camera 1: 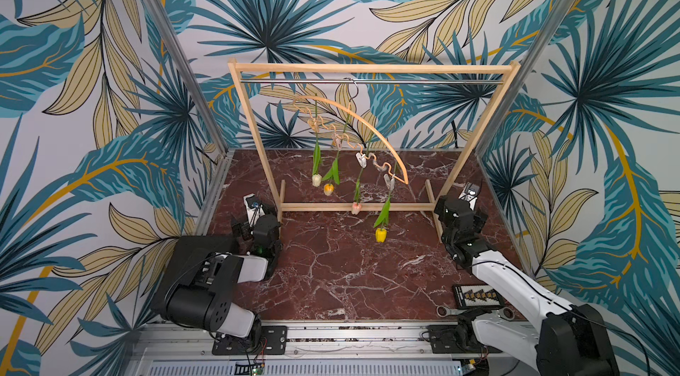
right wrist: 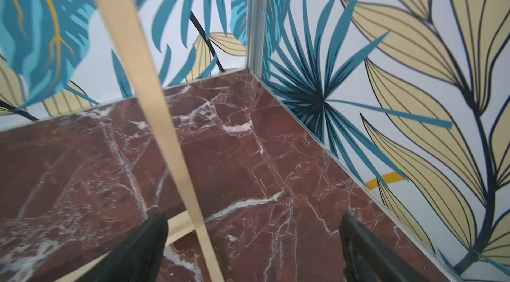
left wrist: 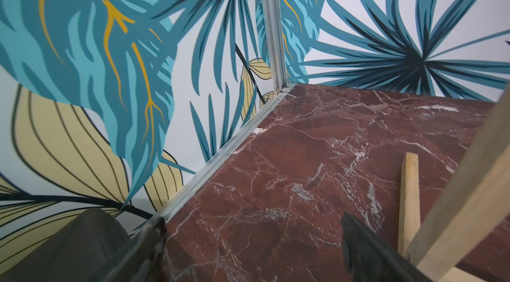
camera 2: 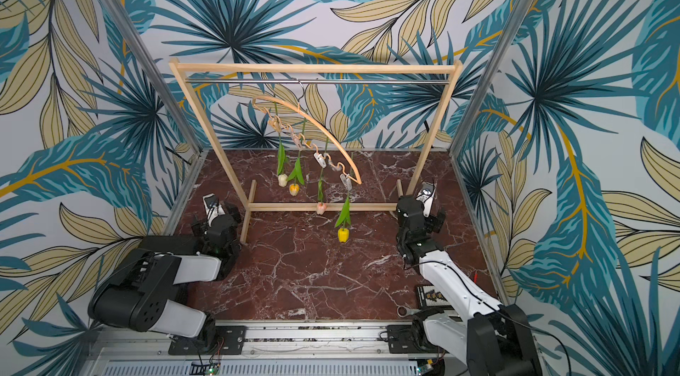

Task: Dry the flowers on a clothes hanger
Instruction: Reset both arms

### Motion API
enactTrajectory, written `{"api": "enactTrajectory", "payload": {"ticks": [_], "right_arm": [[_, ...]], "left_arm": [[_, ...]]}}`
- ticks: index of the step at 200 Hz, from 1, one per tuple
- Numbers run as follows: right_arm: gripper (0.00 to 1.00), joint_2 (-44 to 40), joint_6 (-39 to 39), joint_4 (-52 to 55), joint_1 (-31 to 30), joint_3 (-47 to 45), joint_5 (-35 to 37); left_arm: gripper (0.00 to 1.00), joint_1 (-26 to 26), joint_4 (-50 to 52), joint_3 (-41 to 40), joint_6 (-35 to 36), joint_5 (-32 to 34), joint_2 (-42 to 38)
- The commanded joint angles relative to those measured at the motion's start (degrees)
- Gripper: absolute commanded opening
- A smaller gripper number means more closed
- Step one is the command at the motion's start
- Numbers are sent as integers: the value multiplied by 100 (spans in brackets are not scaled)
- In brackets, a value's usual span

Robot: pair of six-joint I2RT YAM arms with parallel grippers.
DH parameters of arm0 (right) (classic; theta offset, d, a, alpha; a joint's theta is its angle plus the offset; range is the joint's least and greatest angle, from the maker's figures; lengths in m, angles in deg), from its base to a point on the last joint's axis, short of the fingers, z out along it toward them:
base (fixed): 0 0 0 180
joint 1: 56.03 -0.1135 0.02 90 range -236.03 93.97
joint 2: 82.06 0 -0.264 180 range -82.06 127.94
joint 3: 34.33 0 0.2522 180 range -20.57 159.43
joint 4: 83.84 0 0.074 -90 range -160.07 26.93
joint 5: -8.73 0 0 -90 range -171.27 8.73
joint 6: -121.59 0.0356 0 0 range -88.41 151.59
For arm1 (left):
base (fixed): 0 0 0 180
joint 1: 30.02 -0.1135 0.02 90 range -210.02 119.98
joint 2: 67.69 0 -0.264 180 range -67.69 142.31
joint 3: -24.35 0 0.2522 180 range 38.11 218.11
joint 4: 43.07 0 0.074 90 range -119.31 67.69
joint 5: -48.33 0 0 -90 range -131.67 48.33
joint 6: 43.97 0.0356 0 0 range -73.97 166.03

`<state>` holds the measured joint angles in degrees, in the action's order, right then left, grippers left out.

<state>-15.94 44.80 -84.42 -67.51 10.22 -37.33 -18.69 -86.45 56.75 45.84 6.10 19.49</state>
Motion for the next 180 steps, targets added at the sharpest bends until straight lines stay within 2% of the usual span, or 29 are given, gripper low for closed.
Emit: {"api": "enactTrajectory", "payload": {"ticks": [1,30,43,55,65,74,83,93,107,119,134,180], "right_arm": [[100,303,-71,-1231,270,-398,-402],[100,980,-532,-2380,433,-754,-1021],[100,1075,-666,-2466,579,-711,-1420],[100,1369,-712,-2913,868,-757,-2155],[100,1725,-723,-3306,1024,-770,-2609],[100,1932,-925,-3310,1024,-708,-3197],[100,2017,-1060,-3404,1028,-701,-3461],[100,2033,-1038,-3479,1034,-748,-3501],[100,2035,-1033,-3425,1051,-726,-3519],[100,2053,-1039,-3424,1052,-714,-3528],[100,2027,-1040,-3416,1052,-723,-3531],[100,1992,-1058,-3419,1052,-741,-3514]], "left_arm": [[100,-111,-908,-26,267,-711,150],[100,-283,-775,-87,504,-2203,128],[100,-624,-323,-27,237,-2911,8],[100,-964,-149,-6,42,-3851,114],[100,-1178,-459,61,-2,-4195,368],[100,-1309,166,215,-103,-4558,199],[100,-1430,622,359,-160,-4874,84],[100,-1531,522,349,-152,-5314,127],[100,-1567,-20,221,-155,-5469,305],[100,-1590,283,288,-131,-5568,213],[100,-1590,45,238,-128,-5557,293],[100,-1581,168,272,-178,-5331,257]]}}
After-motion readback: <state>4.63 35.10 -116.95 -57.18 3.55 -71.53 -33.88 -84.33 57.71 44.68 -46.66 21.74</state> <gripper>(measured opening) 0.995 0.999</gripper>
